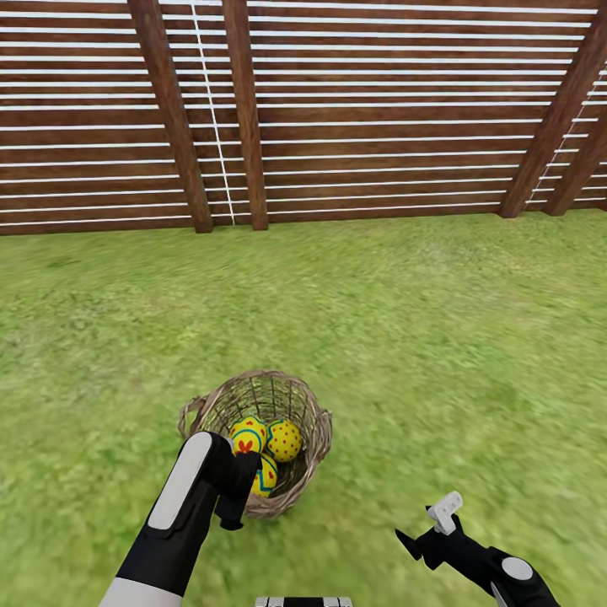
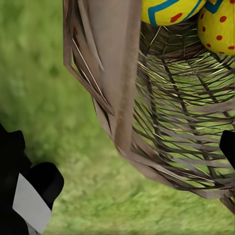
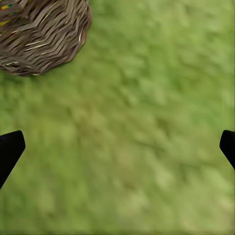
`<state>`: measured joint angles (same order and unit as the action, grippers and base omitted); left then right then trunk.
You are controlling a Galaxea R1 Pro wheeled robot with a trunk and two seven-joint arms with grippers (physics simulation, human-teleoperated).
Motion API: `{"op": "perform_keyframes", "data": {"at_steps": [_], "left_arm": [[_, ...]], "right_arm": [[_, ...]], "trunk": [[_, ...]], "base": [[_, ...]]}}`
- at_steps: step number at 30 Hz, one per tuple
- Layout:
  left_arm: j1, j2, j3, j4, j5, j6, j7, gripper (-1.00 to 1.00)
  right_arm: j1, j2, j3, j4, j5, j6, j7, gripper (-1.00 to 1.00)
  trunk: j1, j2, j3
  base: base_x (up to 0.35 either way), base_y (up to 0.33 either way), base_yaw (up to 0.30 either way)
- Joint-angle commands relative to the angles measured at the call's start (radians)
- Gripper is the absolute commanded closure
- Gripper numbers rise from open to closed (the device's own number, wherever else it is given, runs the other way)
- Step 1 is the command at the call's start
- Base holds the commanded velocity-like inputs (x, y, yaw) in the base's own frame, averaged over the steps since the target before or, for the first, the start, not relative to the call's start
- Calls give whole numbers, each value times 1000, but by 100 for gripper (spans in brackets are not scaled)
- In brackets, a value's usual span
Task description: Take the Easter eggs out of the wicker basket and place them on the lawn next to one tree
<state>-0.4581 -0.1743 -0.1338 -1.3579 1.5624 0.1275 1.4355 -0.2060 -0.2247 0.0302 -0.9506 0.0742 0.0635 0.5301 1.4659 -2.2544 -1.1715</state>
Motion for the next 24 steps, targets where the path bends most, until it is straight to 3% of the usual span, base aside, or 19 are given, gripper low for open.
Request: {"op": "perform_keyframes", "data": {"at_steps": [1, 24], "left_arm": [[-1, 0, 0, -1, 1, 11, 4, -100], [-1, 0, 0, -8, 1, 11, 1, -100]], "right_arm": [[0, -1, 0, -2, 7, 3, 2, -100], [0, 1, 3, -14, 6, -10, 6, -100]], "trunk": [[4, -8, -4], [88, -162, -73]], "base": [[0, 0, 0], [0, 0, 0]]}}
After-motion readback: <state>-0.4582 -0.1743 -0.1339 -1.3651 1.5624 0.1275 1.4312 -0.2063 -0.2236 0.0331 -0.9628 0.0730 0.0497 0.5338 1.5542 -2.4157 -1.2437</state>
